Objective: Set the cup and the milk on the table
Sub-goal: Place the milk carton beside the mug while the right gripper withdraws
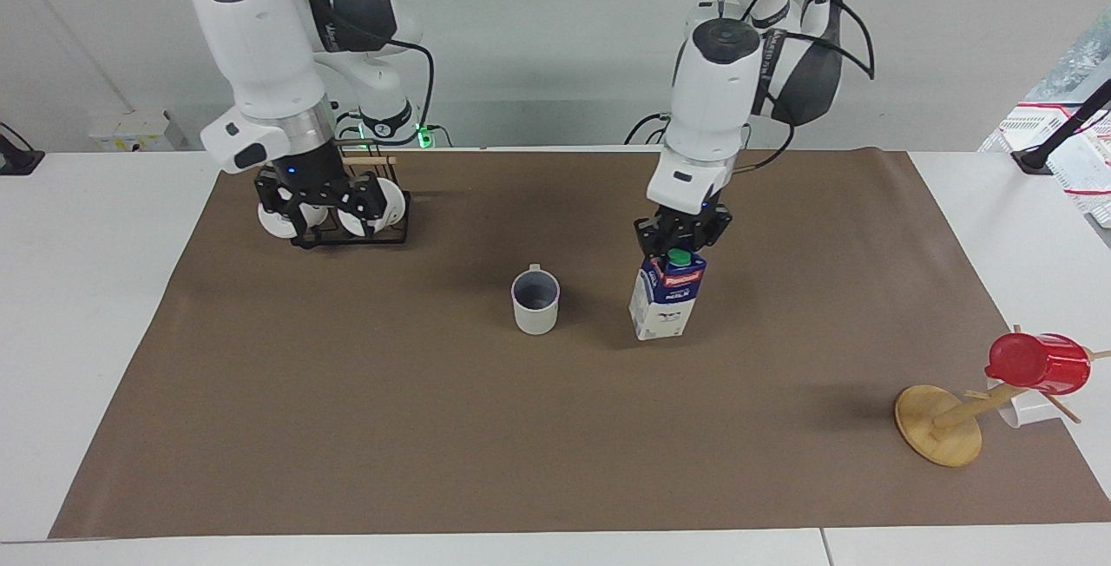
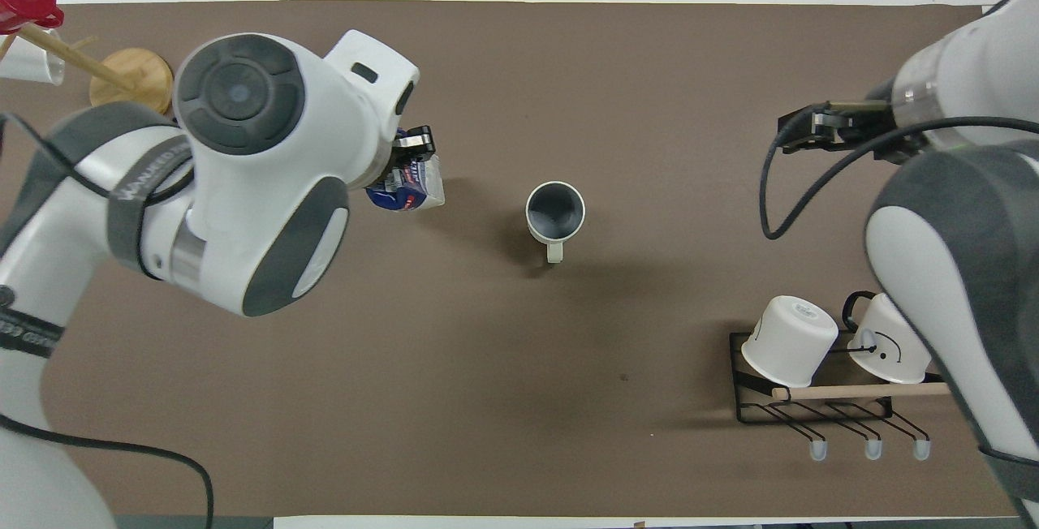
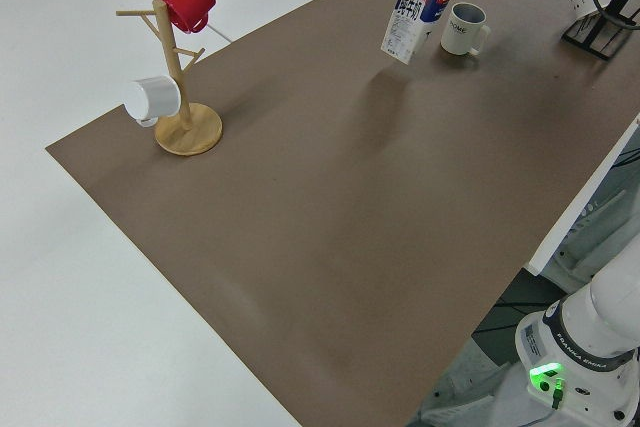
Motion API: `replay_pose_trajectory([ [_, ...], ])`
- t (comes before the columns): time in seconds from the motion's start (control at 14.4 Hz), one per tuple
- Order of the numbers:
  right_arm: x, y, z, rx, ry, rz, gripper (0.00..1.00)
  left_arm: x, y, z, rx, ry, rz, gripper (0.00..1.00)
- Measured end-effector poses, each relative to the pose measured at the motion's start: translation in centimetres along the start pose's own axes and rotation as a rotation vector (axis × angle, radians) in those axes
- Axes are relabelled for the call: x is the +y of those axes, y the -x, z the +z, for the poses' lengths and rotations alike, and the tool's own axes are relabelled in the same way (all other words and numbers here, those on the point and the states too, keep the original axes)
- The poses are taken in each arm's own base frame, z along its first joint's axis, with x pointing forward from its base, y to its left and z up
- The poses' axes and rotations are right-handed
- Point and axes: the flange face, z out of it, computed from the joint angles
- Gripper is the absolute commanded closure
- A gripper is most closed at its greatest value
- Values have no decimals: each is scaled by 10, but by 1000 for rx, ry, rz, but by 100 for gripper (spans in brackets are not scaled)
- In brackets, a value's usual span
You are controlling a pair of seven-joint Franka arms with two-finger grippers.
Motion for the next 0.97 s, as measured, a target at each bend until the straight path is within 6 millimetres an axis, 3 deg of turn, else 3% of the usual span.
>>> replay_pose_trajectory([
  [0.21,49,11,-20,-62,12,39,0,36,8,19,-20,-7,4,100],
  [0.49,97,13,-58,-77,5,17,0,60,23,30,-24,-18,13,100],
  [0.63,105,11,-53,-89,5,29,0,64,26,30,-23,-20,16,100],
  [0.97,98,12,-40,-116,8,14,0,71,36,39,-35,-29,35,100],
])
